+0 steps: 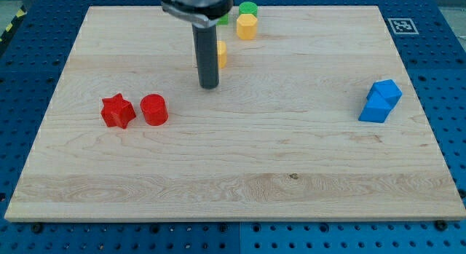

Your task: Push the yellow heart closer to the green star

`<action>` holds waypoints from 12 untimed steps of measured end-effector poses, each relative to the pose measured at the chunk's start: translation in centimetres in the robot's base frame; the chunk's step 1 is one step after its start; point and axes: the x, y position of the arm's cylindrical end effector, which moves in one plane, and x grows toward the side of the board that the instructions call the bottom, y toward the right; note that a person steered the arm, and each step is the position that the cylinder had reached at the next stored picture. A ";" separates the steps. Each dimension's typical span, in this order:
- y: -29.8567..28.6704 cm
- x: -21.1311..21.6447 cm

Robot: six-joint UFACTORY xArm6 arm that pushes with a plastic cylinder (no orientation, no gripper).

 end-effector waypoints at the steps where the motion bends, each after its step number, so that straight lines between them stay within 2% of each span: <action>1: 1.7 -5.1; 2: 0.4 -4.6; 3: -1.5 -1.2; 5: -0.3 -7.4; 6: -0.9 -8.3; 7: -1.6 -5.9; 8: 0.7 -4.8; 9: 4.1 -7.8; 10: 4.1 -9.4; 12: 3.2 -5.8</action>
